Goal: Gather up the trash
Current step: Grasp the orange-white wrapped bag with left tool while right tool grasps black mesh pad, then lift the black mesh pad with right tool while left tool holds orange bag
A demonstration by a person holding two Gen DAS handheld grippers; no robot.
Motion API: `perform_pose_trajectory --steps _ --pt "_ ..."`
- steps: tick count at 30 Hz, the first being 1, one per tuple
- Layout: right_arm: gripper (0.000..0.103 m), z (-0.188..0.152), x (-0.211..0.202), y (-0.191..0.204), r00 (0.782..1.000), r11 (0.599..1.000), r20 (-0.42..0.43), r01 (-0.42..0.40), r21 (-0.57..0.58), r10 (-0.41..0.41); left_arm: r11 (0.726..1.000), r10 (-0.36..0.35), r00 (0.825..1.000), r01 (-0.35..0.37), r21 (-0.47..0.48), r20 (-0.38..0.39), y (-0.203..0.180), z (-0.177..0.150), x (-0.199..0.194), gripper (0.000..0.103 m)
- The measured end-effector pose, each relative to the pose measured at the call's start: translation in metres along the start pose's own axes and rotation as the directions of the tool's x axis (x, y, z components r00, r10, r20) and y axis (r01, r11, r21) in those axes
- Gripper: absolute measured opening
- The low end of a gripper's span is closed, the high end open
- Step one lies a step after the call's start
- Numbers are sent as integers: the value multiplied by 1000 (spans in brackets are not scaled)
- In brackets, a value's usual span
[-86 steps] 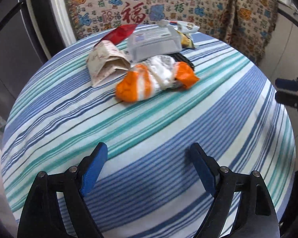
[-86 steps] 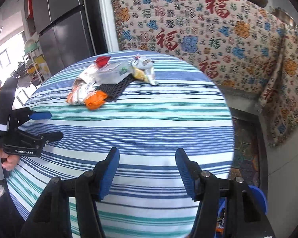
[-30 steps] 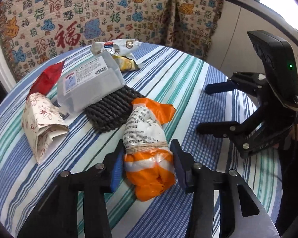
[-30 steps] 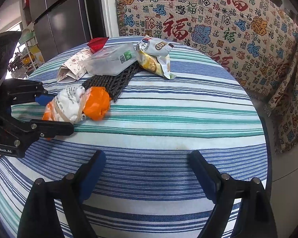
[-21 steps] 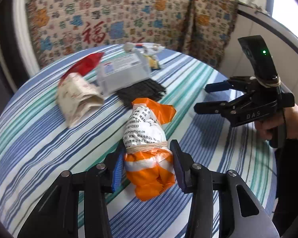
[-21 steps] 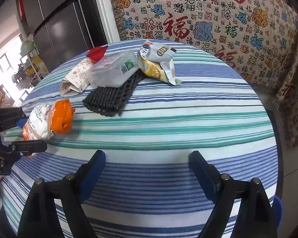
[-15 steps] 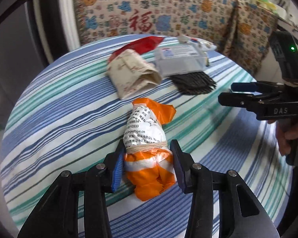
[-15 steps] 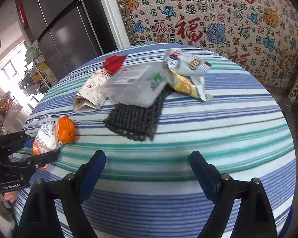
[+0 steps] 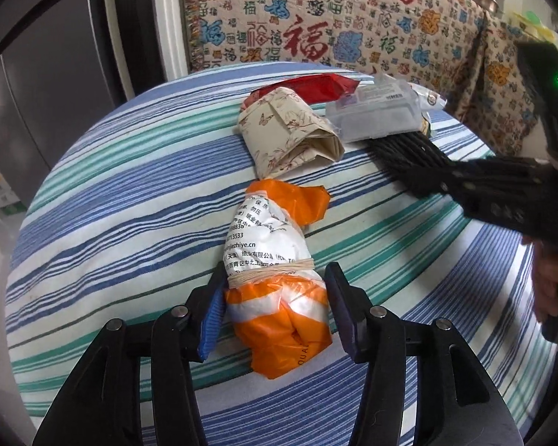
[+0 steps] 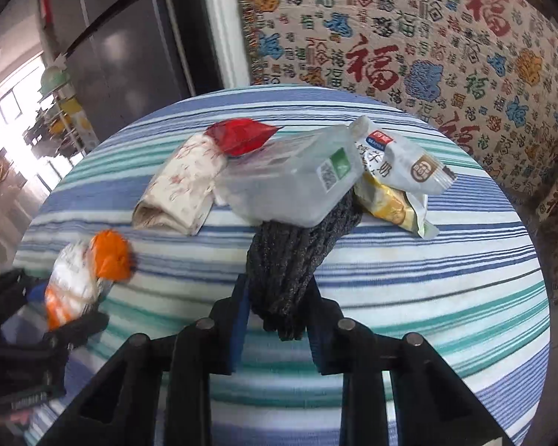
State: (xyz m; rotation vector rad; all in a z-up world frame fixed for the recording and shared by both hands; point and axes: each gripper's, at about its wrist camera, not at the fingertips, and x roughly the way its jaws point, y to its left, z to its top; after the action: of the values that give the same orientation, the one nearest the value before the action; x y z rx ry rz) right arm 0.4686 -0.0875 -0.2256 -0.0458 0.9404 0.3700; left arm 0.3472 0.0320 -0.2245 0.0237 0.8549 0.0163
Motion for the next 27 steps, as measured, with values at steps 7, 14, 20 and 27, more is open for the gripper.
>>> perform_pose_trajectory --steps 7,14,20,27 --pt "28 -36 -76 5 1000 985 23 -13 -171 18 1000 3 1000 -3 -5 5 -8 0 3 76" --pt "77 -66 -44 -42 999 999 -30 24 -28 -25 998 69 997 -68 7 -27 -20 -5 9 100" --pt "89 -64 -35 -29 997 998 -48 59 -34 -61 997 75 996 -76 -6 -40 -16 -4 10 103" --pt "103 -55 -24 -32 995 996 -44 90 3 -90 998 70 997 -70 -2 -42 -17 -5 10 103"
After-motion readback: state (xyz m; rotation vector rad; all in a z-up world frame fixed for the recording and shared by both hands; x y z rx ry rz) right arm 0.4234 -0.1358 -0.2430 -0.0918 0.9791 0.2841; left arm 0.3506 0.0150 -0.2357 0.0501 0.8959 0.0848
